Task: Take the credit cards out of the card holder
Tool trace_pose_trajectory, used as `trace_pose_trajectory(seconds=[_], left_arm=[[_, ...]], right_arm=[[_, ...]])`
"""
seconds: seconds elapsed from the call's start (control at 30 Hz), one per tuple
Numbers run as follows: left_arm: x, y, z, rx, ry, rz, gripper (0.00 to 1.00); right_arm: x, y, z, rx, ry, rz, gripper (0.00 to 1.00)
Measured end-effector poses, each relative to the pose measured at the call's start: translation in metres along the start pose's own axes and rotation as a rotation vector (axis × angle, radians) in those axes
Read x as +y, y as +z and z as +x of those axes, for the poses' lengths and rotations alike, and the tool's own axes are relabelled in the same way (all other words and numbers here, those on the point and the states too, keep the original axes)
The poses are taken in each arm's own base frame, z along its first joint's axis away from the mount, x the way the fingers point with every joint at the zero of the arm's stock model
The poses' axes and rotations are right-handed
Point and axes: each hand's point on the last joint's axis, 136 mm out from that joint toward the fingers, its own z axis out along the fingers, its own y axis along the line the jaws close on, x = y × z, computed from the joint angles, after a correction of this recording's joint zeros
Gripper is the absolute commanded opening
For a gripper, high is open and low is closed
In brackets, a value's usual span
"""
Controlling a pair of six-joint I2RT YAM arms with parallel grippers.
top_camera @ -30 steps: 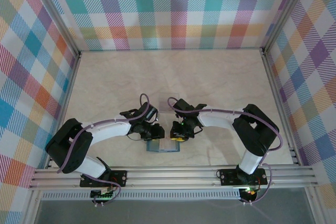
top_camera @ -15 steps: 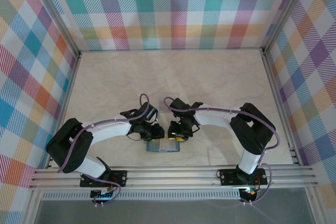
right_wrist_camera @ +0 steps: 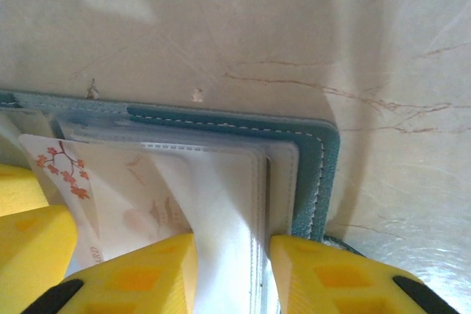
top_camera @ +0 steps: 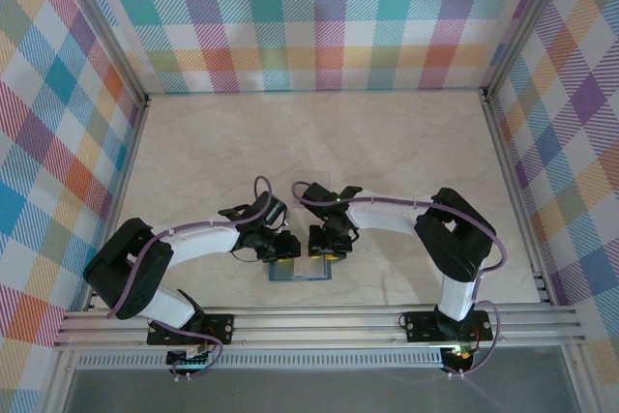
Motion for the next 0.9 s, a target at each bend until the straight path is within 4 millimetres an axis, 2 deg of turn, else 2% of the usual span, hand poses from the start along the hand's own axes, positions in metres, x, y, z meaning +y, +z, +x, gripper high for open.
trace_pose_trajectory(seconds=[0.33,0.67,0.9], left_arm=[[-0.003,0.003,-0.001,0.000,-0.018,0.068,0.21],[-0.011,0.001,-0.003,0.005,-0.019,0.114,0.25],[-0.010,0.000,-0.003,0.006,-0.026,0.121,0.13]], right_arm=[[0.000,0.000,0.001,0.006,0.001,0.000,0.34],[0.001,0.001,0.002,0.013,-0.002,-0.003,0.33],[0.001,0.001,0.002,0.015,-0.002,-0.004,0.33]])
